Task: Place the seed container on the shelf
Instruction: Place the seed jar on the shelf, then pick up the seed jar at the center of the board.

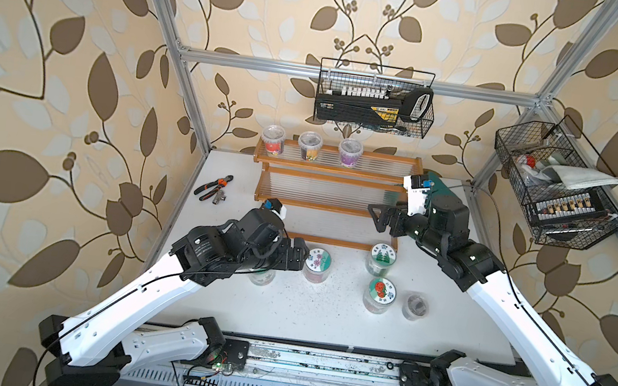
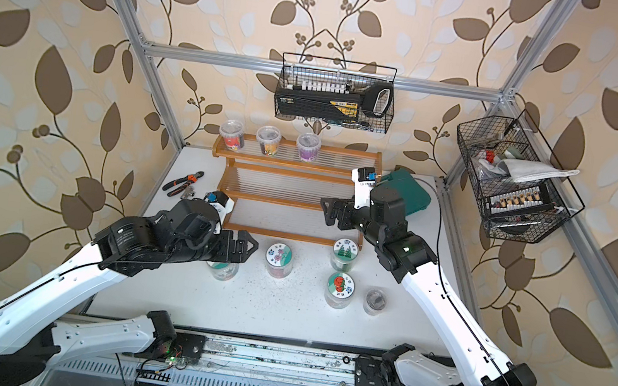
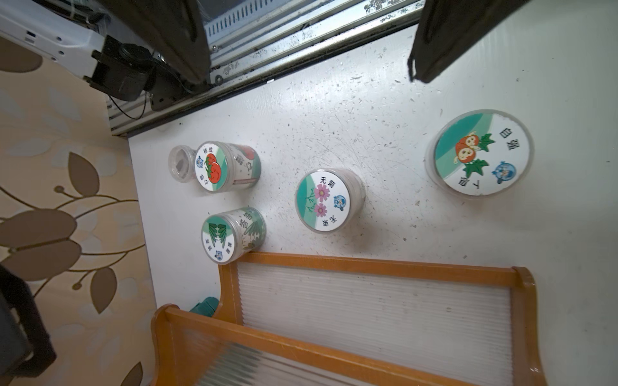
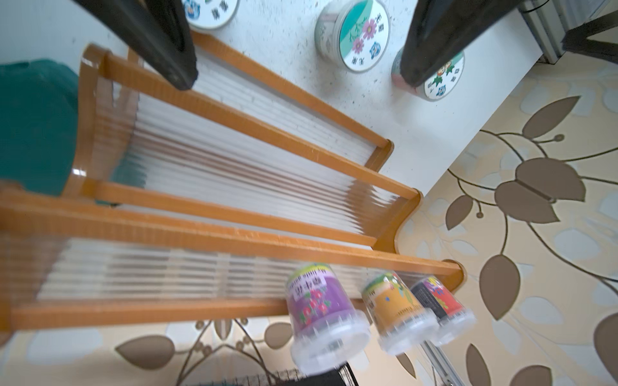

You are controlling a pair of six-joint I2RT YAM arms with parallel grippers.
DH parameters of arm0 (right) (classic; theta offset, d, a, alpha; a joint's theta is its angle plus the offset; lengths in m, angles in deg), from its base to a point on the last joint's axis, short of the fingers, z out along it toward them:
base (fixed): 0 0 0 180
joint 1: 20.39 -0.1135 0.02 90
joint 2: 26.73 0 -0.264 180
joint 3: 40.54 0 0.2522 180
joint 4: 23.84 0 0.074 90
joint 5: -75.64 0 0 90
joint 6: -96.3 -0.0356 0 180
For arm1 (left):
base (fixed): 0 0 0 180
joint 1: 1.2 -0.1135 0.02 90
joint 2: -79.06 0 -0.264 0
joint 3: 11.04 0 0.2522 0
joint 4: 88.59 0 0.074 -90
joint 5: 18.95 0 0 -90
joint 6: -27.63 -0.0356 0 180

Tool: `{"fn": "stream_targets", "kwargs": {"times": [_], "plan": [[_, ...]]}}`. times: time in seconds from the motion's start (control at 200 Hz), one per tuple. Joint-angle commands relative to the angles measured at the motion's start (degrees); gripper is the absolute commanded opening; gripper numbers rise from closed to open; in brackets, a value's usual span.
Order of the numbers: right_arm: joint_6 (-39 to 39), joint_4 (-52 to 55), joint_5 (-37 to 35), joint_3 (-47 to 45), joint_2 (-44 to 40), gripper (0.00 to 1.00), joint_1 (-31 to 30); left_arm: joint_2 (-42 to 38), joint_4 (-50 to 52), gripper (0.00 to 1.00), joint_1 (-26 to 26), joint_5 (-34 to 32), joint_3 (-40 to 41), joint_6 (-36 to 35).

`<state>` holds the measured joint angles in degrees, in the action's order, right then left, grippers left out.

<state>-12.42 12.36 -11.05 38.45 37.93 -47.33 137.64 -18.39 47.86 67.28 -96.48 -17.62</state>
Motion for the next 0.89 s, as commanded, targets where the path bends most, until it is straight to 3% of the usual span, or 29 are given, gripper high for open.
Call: {"fn": "stream_targets", "kwargs": {"times": [0.0, 0.205, 0.505, 0.89], "plan": [[-3.0, 11.1, -3.3, -0.4, -3.7, 0.99, 0.6, 3.5, -5.1, 0.98, -0.3, 6.9, -2.7, -1.5], [-2.9, 18.6, -8.0, -2.5, -10.2, 0.99, 5.0, 14.6, -9.6, 0.98, 5.0, 9.2, -8.3, -2.3], [-1.2, 25.2, -5.6, -3.8, -13.8, 0.99, 17.3, 34.5, -14.0, 0.98, 16.9, 2.6, -22.1, -11.7], [0.2, 27.1, -6.1, -5.4, -15.5, 0.99, 25.9, 53.3, -18.9, 0.98, 22.3, 1.9, -32.2, -23.0]]}}
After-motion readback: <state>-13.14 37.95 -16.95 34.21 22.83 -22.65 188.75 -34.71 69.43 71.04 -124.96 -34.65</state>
